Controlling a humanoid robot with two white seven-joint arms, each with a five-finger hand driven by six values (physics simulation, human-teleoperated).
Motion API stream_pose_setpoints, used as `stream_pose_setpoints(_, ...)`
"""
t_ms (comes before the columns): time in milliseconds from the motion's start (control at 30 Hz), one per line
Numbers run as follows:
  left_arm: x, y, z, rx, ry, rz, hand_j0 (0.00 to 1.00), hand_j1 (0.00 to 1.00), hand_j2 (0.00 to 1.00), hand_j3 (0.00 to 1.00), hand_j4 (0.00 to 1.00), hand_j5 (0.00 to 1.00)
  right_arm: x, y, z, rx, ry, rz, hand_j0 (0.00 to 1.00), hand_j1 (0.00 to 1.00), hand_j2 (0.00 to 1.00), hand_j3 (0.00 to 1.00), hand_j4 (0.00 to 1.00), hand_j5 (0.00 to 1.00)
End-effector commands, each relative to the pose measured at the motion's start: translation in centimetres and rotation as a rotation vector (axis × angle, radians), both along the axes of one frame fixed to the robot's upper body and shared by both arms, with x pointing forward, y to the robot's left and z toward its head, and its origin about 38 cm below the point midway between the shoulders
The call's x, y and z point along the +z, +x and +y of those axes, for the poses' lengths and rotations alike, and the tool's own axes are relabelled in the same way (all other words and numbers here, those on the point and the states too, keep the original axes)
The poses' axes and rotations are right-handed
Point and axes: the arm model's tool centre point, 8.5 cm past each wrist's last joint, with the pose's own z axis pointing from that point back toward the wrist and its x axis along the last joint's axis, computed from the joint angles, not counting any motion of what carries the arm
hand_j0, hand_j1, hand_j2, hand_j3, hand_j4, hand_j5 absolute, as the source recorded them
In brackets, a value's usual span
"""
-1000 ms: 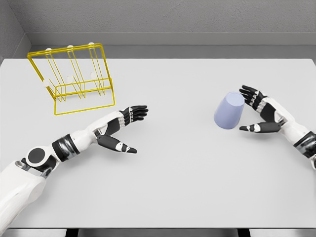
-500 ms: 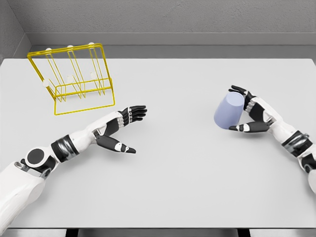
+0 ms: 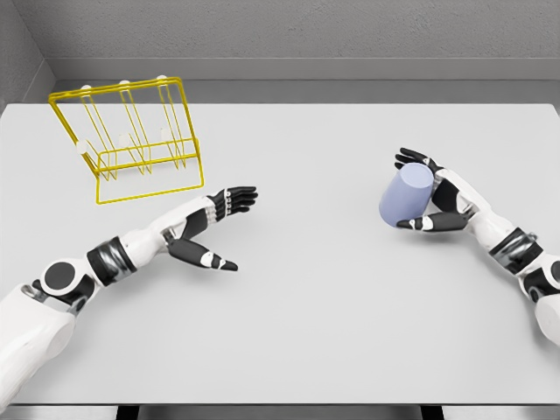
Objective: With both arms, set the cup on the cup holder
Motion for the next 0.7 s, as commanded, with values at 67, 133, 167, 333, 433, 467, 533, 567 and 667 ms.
stream_pose_setpoints(67, 0.07, -0.08, 0.23, 0.004, -0.011, -0.020, 1.00, 1.00, 1.00, 1.00, 1.00, 1.00, -0.02, 0.04, 0.20, 0.000, 0.009, 0.000, 1.00, 1.00, 1.00, 1.00, 1.00, 1.00)
stream_pose_setpoints(133, 0.03, -0.16, 0.07, 0.001, -0.016, -0.023, 1.00, 1.00, 1.00, 1.00, 1.00, 1.00, -0.02, 0.11, 0.43, 0.003, 0.011, -0.002, 1.00, 1.00, 1.00, 1.00, 1.00, 1.00)
stream_pose_setpoints(167, 0.07, -0.14, 0.04, 0.001, -0.018, -0.025, 1.00, 1.00, 1.00, 1.00, 1.00, 1.00, 0.05, 0.23, 0.54, 0.003, 0.015, -0.004, 1.00, 1.00, 1.00, 1.00, 1.00, 1.00)
stream_pose_setpoints(333, -0.47, -0.05, 0.36, 0.014, -0.015, -0.009, 1.00, 1.00, 1.00, 1.00, 1.00, 1.00, -0.21, 0.23, 0.73, 0.004, 0.014, 0.002, 0.98, 0.98, 0.98, 0.98, 0.98, 0.98)
stream_pose_setpoints(433, -0.56, -0.06, 0.47, 0.018, -0.017, -0.006, 1.00, 1.00, 1.00, 1.00, 1.00, 1.00, -0.49, 0.16, 0.64, -0.001, 0.013, 0.009, 0.88, 0.88, 0.88, 0.88, 0.88, 0.88)
stream_pose_setpoints(467, -0.52, -0.06, 0.44, 0.017, -0.018, -0.007, 1.00, 1.00, 1.00, 1.00, 1.00, 1.00, -0.55, 0.17, 0.75, -0.001, 0.015, 0.010, 0.85, 0.85, 0.85, 0.85, 0.85, 0.85)
stream_pose_setpoints(533, -0.56, -0.07, 0.46, 0.017, -0.017, -0.005, 1.00, 1.00, 1.00, 1.00, 1.00, 1.00, -0.78, 0.12, 0.43, -0.010, 0.010, 0.017, 0.83, 0.83, 0.83, 0.83, 0.83, 0.83)
stream_pose_setpoints(567, -0.68, -0.16, 0.47, 0.017, -0.017, -0.002, 1.00, 1.00, 1.00, 1.00, 1.00, 1.00, -0.86, 0.10, 0.49, -0.009, 0.010, 0.019, 0.80, 0.80, 0.80, 0.80, 0.80, 0.80)
stream_pose_setpoints(667, -0.76, -0.20, 0.58, 0.019, -0.018, 0.001, 1.00, 1.00, 1.00, 1.00, 1.00, 1.00, -0.90, 0.08, 0.52, -0.008, 0.008, 0.020, 0.74, 0.74, 0.74, 0.74, 0.74, 0.74)
